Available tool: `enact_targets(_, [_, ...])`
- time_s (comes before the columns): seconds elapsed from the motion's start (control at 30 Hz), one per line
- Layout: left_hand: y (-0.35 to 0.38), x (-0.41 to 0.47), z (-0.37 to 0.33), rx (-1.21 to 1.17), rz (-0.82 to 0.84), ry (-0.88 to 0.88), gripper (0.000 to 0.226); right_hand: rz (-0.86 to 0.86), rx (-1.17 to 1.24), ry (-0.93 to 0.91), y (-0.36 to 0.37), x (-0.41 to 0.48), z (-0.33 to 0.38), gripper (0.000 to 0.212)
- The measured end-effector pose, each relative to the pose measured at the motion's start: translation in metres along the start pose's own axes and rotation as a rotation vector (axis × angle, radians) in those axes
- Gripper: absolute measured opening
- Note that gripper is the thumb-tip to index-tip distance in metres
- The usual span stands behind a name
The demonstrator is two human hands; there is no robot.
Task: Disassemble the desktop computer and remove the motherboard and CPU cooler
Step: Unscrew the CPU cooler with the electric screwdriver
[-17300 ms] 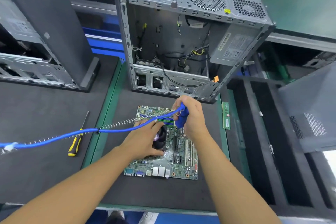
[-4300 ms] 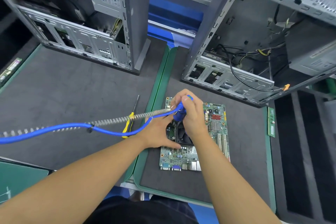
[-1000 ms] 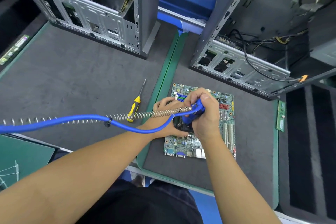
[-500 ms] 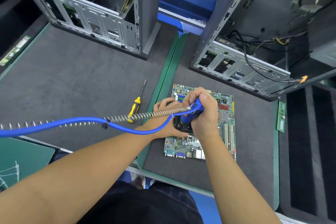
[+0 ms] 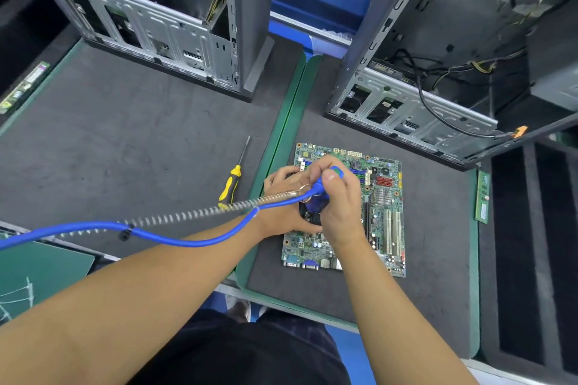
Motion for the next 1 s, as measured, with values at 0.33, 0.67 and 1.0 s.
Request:
enact_targets(0.33, [0.013, 0.006, 0.008, 0.029, 0.11, 0.005, 0.044, 0.021, -0.102, -0.04, -0.009, 0.004, 0.005, 0.015])
enact_targets(0.67, [-0.002, 0.0, -0.006, 0.178, -0.025, 0.054, 0.046, -0.005, -0.151, 0.009, -0.011, 0.0, 0.002, 0.019])
enact_targets(1.0, [0.002, 0.004, -0.002, 0.147, -0.027, 0.067, 0.05, 0.053, -0.154, 0.006, -0.008, 0.006, 0.009, 0.023])
Point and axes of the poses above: each hand's wrist, its own x-axis towards the middle knuckle, its own y-axis out of the palm, z = x × y, the point moved 9 cm from there along x, towards the middle knuckle, and after that the axes turned 14 degrees about -y, right-handed, at the moved point
